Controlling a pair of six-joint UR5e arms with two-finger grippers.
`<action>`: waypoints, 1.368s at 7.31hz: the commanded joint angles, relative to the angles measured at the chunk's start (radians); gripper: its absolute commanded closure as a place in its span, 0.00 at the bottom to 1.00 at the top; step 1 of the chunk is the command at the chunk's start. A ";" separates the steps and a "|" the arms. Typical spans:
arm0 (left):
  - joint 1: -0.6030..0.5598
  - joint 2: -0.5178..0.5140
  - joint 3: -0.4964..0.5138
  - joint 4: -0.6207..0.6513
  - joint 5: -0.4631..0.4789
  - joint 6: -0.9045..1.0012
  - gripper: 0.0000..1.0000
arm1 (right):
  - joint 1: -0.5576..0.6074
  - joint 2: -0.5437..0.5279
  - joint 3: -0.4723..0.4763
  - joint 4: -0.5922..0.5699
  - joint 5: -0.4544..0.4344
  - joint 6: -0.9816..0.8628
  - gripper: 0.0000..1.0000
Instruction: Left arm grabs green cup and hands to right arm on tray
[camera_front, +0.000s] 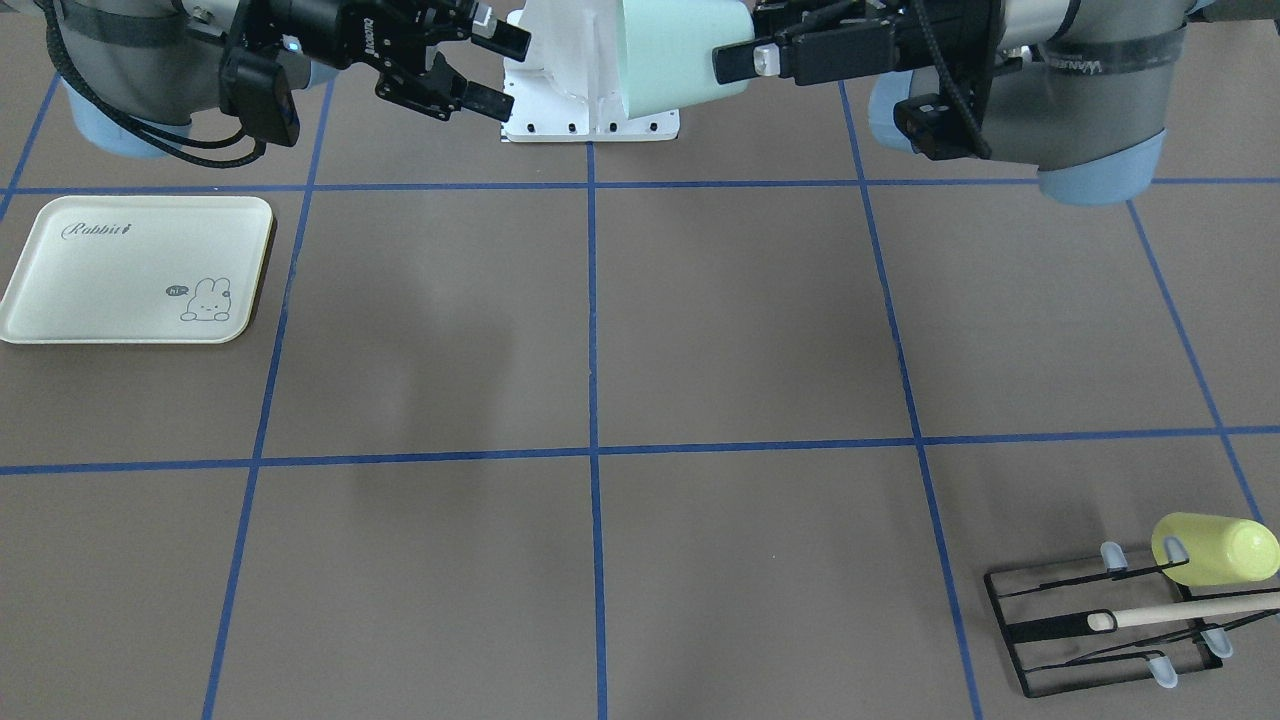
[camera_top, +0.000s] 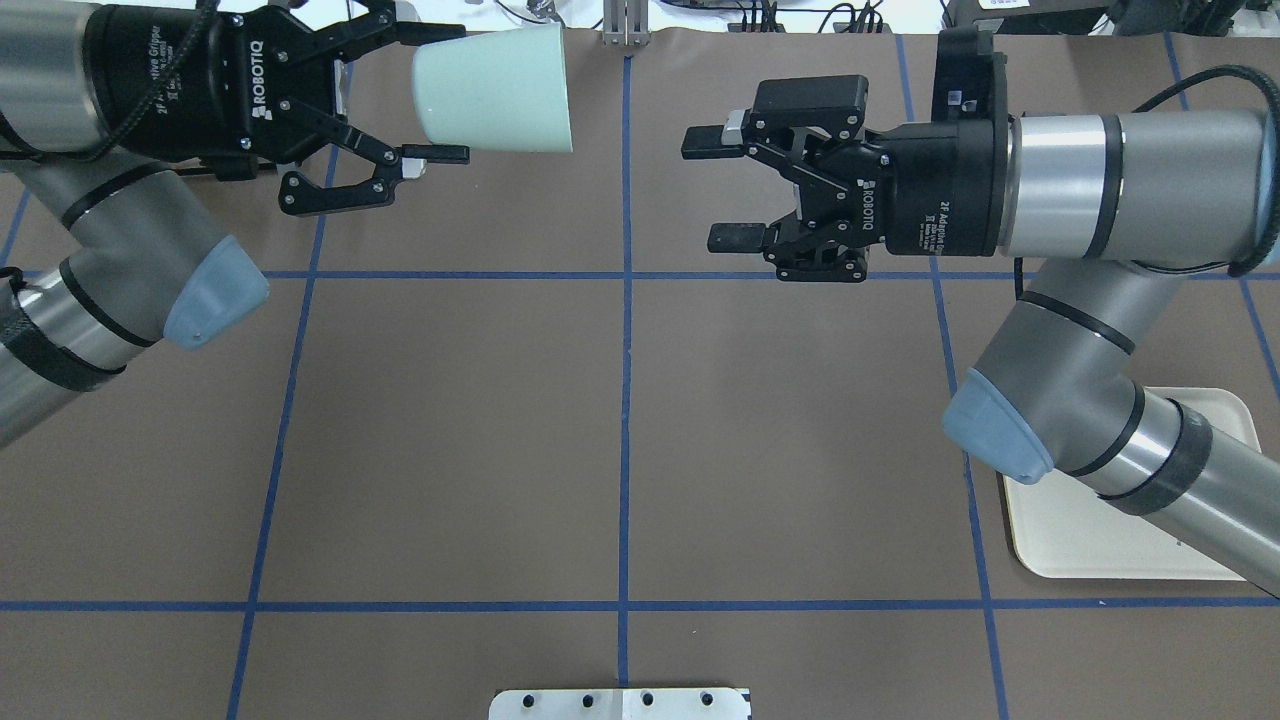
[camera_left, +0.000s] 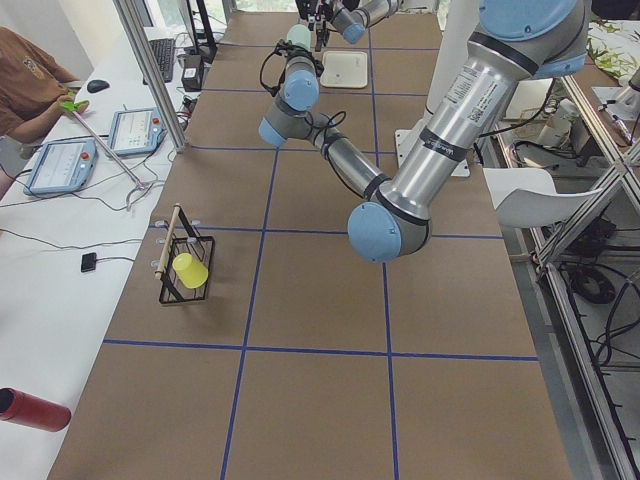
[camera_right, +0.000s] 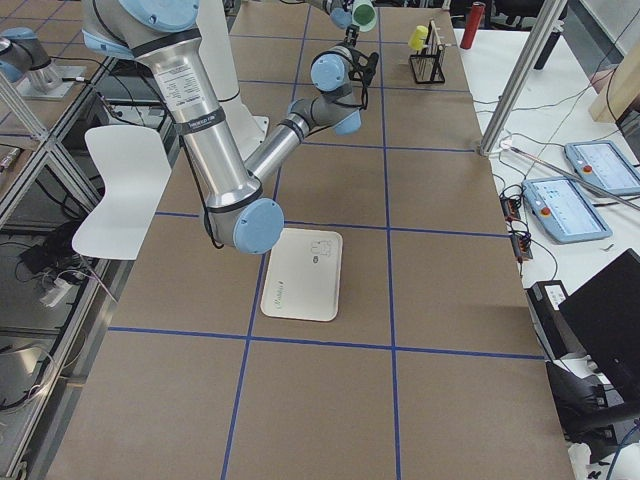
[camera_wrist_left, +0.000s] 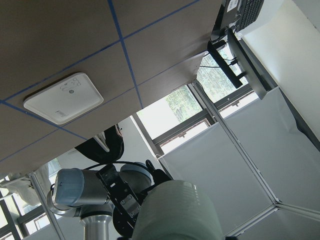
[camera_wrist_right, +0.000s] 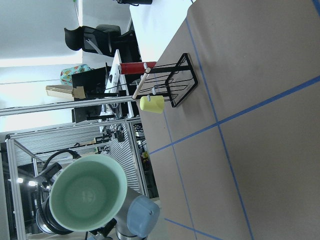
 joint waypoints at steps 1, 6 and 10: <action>0.001 0.006 -0.053 0.012 -0.002 -0.130 1.00 | -0.016 0.028 -0.021 0.090 -0.003 -0.005 0.18; 0.037 0.002 -0.061 0.016 0.005 -0.205 1.00 | -0.024 0.085 -0.100 0.234 -0.008 -0.007 0.19; 0.063 -0.007 -0.074 0.041 0.047 -0.203 1.00 | -0.041 0.095 -0.100 0.234 -0.022 -0.009 0.30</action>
